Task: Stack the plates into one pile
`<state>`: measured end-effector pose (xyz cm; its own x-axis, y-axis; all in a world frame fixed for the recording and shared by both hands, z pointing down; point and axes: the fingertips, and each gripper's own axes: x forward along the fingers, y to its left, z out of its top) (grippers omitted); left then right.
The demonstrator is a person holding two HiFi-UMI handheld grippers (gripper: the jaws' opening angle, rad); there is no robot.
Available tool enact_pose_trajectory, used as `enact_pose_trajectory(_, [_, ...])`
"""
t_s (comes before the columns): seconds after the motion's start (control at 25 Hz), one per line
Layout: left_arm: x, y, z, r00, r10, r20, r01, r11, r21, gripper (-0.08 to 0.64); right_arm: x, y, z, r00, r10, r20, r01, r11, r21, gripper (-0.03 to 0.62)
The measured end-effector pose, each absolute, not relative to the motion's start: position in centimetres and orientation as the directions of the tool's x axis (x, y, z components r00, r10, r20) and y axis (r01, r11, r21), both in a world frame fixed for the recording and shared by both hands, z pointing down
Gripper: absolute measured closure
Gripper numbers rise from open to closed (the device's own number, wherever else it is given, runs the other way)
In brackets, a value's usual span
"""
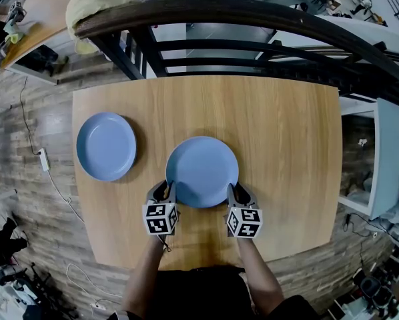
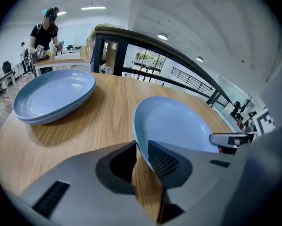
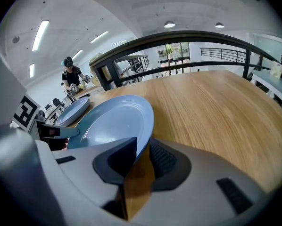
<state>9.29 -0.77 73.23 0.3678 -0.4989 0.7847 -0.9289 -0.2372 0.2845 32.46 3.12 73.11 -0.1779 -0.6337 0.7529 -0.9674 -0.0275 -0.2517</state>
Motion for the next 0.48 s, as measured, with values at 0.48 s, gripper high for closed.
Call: enact_pose_trajectory(0.48, [8.66, -0.54, 72.7, 0.369, -0.502, 0.783, -0.929, -0.23, 0.29, 0.474, 31.87, 3.22, 72.35, -0.174, -0.635, 0.753, -0.969, -0.026, -0.246, 0.495])
